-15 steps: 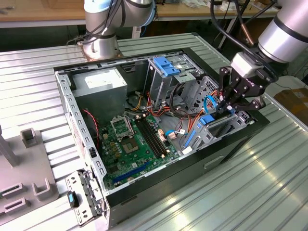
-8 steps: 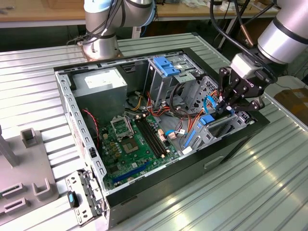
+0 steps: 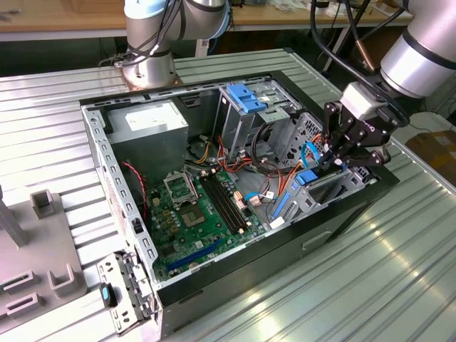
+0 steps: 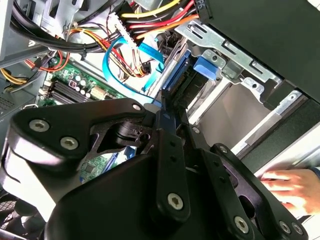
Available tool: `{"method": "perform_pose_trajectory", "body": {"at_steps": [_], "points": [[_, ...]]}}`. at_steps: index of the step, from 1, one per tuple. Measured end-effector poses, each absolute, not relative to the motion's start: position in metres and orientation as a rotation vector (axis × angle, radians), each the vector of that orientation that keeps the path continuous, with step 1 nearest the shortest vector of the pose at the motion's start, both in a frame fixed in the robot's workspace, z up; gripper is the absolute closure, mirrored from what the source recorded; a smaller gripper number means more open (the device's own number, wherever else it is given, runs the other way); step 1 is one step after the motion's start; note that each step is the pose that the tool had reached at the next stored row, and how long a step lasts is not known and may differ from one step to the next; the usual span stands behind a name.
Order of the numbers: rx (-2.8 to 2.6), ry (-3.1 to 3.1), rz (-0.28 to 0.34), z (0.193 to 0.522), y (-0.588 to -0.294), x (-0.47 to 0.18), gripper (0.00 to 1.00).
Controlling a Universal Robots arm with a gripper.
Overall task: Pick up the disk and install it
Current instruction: 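Insert the first disk wire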
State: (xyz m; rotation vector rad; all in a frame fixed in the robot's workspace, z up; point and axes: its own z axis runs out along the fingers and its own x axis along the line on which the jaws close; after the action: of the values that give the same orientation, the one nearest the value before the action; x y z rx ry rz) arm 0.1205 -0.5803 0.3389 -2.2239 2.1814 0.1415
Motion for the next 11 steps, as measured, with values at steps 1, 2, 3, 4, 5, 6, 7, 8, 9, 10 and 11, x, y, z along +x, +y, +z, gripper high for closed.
{"method": "perform_pose_trajectory", "body": {"at_steps": [1, 2, 3, 4, 5, 6, 7, 8, 9, 10, 11], "points": [[-2.224, 2.181, 0.142, 0.3388, -0.5804, 0.1205, 0.84], [-2.224, 2.181, 0.142, 0.3387, -0.5804, 0.1205, 0.84], [-2.224, 2.181, 0.142, 0.3387, -0.5804, 0.1205, 0.84], [-2.224, 2.181, 0.142, 0.3387, -0.5804, 0.1205, 0.84], [-2.224, 2.181, 0.142, 0.3385, -0.5803, 0.1205, 0.84], [-2.224, 2.181, 0.142, 0.3383, -0.5804, 0.1204, 0.83], [-2.223, 2.181, 0.143, 0.3381, -0.5804, 0.1204, 0.77], [-2.223, 2.181, 0.143, 0.3381, -0.5804, 0.1204, 0.71], [-2.224, 2.181, 0.142, 0.3384, -0.5805, 0.1204, 0.65], [-2.224, 2.181, 0.142, 0.3385, -0.5804, 0.1204, 0.58], [-2.224, 2.181, 0.142, 0.3385, -0.5804, 0.1204, 0.58]]}}
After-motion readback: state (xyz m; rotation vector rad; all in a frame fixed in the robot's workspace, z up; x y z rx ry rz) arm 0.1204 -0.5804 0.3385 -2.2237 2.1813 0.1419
